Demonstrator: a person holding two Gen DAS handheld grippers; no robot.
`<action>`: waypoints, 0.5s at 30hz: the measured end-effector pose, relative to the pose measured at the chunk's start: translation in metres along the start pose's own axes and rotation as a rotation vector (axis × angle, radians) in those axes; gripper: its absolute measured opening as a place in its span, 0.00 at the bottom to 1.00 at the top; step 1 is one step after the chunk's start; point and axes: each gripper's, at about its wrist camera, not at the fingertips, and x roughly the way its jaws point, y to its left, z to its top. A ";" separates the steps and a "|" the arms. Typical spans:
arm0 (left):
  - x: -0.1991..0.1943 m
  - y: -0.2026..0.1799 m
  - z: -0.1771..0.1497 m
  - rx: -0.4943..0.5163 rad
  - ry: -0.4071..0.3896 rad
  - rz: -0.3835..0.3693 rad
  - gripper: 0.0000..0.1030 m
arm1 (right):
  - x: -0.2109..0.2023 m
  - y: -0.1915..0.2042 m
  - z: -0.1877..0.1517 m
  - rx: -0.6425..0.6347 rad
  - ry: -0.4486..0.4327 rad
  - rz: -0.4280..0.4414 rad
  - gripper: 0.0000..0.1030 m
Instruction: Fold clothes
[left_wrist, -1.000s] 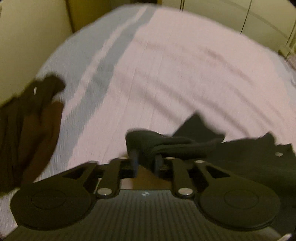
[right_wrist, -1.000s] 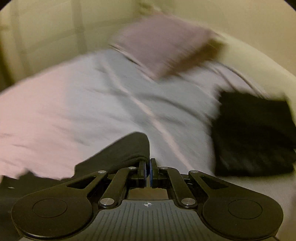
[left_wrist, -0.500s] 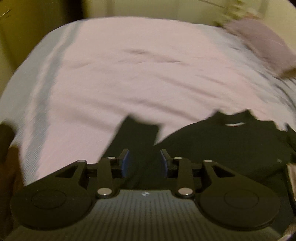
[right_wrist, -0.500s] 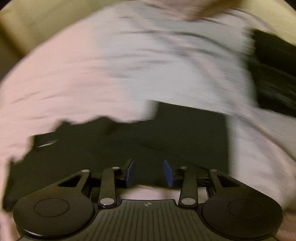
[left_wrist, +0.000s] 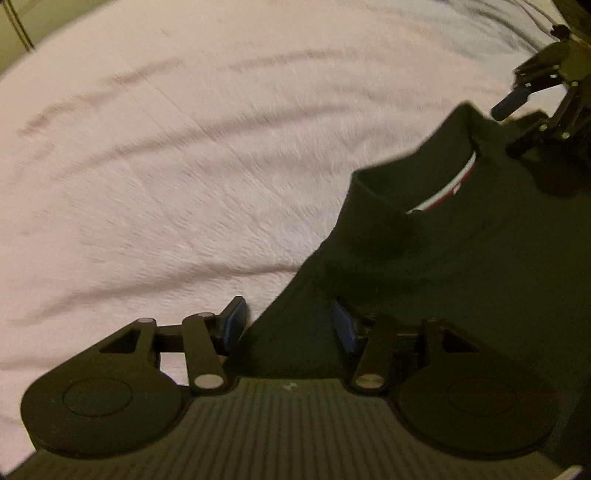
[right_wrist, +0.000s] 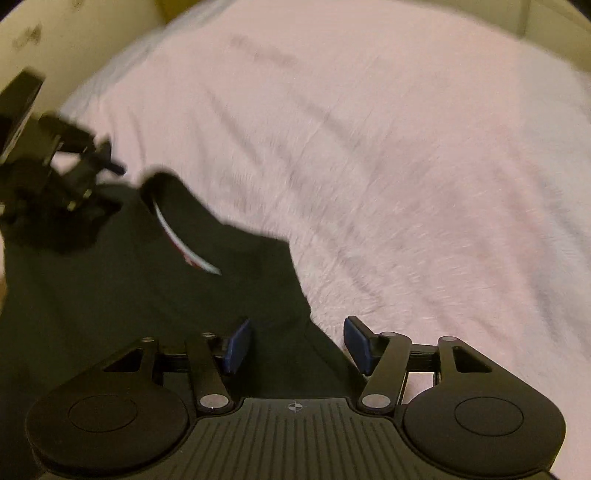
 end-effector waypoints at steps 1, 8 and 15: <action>0.006 0.002 0.000 0.000 0.015 -0.021 0.36 | 0.008 -0.007 -0.001 0.016 0.025 0.027 0.55; -0.057 0.015 0.016 -0.027 -0.107 0.028 0.01 | -0.047 -0.025 0.012 0.107 -0.069 0.025 0.02; -0.079 0.062 0.078 -0.118 -0.245 0.133 0.03 | -0.079 -0.061 0.095 -0.028 -0.220 -0.097 0.02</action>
